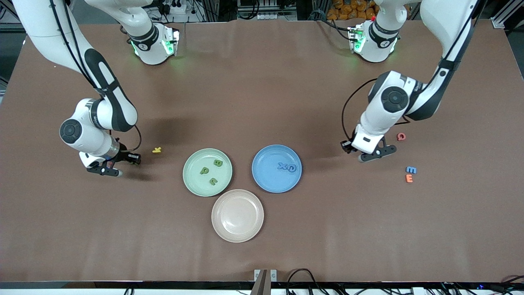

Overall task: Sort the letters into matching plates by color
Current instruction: 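Grasp the blue a with the left gripper while the right gripper reaches N, then carry the blue a to the blue plate while the right gripper carries N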

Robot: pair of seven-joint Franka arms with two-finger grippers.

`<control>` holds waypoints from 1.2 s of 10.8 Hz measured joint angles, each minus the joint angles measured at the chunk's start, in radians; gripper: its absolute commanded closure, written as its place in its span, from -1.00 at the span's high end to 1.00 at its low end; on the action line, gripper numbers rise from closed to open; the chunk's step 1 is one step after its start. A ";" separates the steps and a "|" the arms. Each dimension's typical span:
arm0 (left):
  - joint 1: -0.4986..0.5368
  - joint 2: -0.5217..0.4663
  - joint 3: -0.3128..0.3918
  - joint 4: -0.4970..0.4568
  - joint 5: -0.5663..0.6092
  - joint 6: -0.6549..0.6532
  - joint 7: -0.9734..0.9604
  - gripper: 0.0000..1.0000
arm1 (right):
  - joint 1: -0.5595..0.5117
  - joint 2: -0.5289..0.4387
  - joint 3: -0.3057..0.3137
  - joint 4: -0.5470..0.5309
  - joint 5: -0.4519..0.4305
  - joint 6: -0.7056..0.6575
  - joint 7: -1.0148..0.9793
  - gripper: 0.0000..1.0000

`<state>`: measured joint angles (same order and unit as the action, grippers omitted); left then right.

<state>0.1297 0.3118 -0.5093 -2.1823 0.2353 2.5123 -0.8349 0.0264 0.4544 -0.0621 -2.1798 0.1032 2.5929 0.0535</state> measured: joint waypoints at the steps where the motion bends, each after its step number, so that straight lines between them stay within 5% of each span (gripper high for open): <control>1: -0.026 0.016 -0.001 0.023 0.000 0.000 -0.034 -1.00 | 0.001 0.000 0.001 0.000 -0.014 0.000 -0.002 -0.73; 4: -0.097 0.082 -0.002 0.113 0.000 0.000 -0.132 -1.00 | 0.003 -0.014 0.004 0.012 -0.083 -0.004 -0.051 -0.73; 10: -0.191 0.201 -0.002 0.290 0.000 -0.001 -0.225 -1.00 | 0.052 -0.036 0.016 0.114 -0.086 -0.113 -0.157 -0.72; 13: -0.258 0.267 -0.002 0.373 0.000 -0.001 -0.237 -1.00 | 0.109 -0.036 0.025 0.138 0.027 -0.122 -0.151 -0.72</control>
<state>-0.1279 0.5789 -0.5108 -1.8094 0.2352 2.5118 -1.0719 0.1357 0.4181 -0.0366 -2.0418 0.1297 2.4714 -0.0971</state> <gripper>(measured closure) 0.727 0.670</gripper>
